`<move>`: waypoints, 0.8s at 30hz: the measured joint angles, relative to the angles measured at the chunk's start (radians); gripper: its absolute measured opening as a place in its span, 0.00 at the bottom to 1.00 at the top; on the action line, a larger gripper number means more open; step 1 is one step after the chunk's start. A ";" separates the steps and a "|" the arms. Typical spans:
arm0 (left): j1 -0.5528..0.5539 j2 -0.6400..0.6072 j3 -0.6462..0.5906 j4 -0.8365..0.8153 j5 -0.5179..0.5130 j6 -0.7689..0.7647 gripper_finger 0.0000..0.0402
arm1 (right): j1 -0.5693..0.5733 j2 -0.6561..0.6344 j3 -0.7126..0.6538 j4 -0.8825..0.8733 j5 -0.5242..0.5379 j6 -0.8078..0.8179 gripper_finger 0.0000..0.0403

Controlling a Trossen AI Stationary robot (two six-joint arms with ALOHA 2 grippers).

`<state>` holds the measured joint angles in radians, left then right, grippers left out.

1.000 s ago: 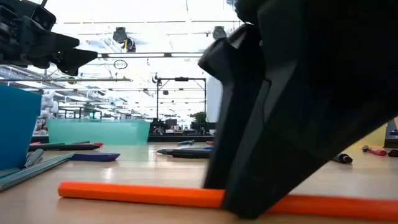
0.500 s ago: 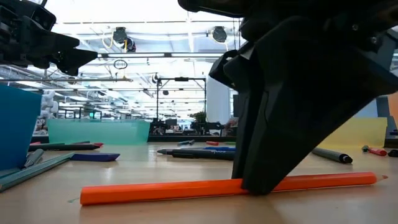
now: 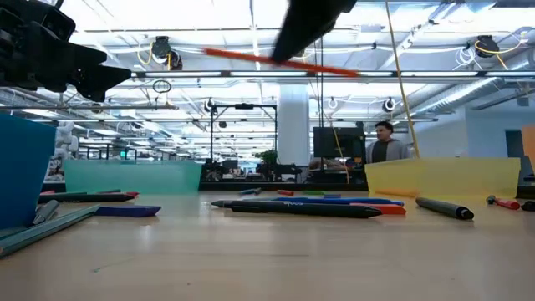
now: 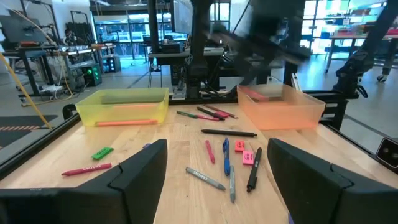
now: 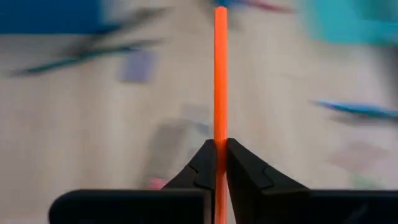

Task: Sort crayons/erasers/pens/pencils in bins
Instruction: Put the orange pencil into the yellow bin

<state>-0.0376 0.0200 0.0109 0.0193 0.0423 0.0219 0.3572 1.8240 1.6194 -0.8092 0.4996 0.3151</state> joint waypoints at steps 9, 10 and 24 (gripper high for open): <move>0.000 0.000 0.000 0.000 0.000 0.000 0.69 | -0.321 -0.443 -0.347 -0.219 0.079 0.261 0.03; 0.000 0.000 0.000 0.000 0.000 0.000 0.69 | -0.371 -0.491 -0.398 -0.218 0.079 0.281 0.03; 0.000 0.000 0.000 0.000 0.000 0.000 0.69 | -1.036 -0.736 -0.941 0.078 -0.090 0.220 0.05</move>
<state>-0.0376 0.0203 0.0109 0.0189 0.0422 0.0216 -0.6789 1.0880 0.6781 -0.7313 0.4095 0.5350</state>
